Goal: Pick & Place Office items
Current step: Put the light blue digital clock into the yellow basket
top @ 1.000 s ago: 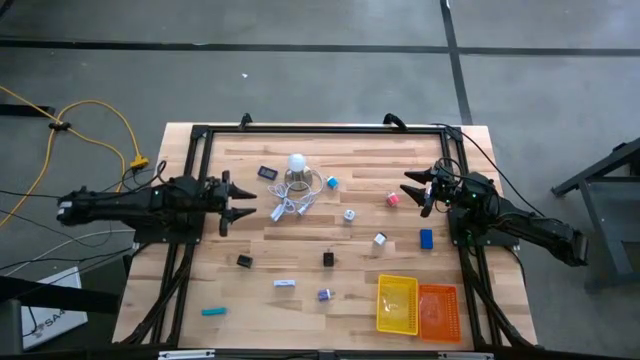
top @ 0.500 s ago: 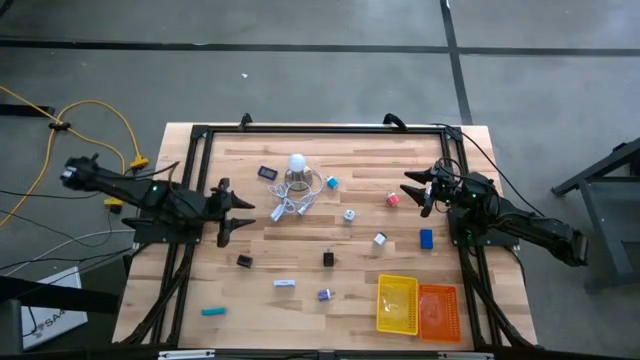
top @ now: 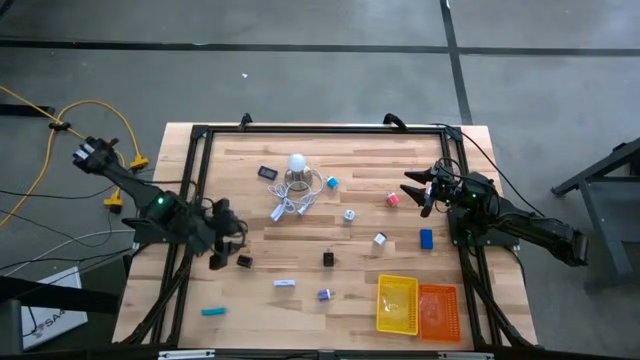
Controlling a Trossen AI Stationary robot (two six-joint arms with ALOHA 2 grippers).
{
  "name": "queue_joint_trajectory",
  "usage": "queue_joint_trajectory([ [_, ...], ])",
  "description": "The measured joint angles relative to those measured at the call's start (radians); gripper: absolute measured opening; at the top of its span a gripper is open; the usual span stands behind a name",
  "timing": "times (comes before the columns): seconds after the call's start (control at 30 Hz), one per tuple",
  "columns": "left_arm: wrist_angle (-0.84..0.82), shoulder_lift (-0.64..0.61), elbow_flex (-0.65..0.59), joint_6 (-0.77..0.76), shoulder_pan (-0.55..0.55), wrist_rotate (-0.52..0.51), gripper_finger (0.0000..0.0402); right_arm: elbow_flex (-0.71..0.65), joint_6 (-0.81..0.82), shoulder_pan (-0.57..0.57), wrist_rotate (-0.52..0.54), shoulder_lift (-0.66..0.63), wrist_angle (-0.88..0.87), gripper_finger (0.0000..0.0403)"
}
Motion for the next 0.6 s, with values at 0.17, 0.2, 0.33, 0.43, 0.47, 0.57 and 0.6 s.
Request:
queue_joint_trajectory([
  [0.17,-0.03,0.06,0.048,-0.071,-0.086,0.031,0.0189,0.0,0.0,0.0,0.0,0.0,0.0,0.0232],
  [0.2,-0.042,0.068,0.058,-0.084,-0.104,0.031,0.0189,0.0,0.0,0.0,0.0,0.0,0.0,0.0232],
  [0.33,-0.084,0.094,0.083,-0.152,-0.169,0.032,0.0189,0.0,0.0,0.0,0.0,0.0,0.0,0.0232],
  [0.43,-0.096,0.105,0.084,-0.206,-0.23,0.032,0.0189,0.0,0.0,0.0,0.0,0.0,0.0,0.0232],
  [0.47,-0.096,0.108,0.084,-0.224,-0.252,0.032,0.0189,0.0,0.0,0.0,0.0,0.0,0.0,0.0232],
  [0.57,-0.102,0.118,0.084,-0.291,-0.325,0.033,0.0189,0.0,0.0,0.0,0.0,0.0,0.0,0.0232],
  [0.6,-0.102,0.121,0.084,-0.315,-0.35,0.033,0.0189,0.0,0.0,0.0,0.0,0.0,0.0,0.0232],
])
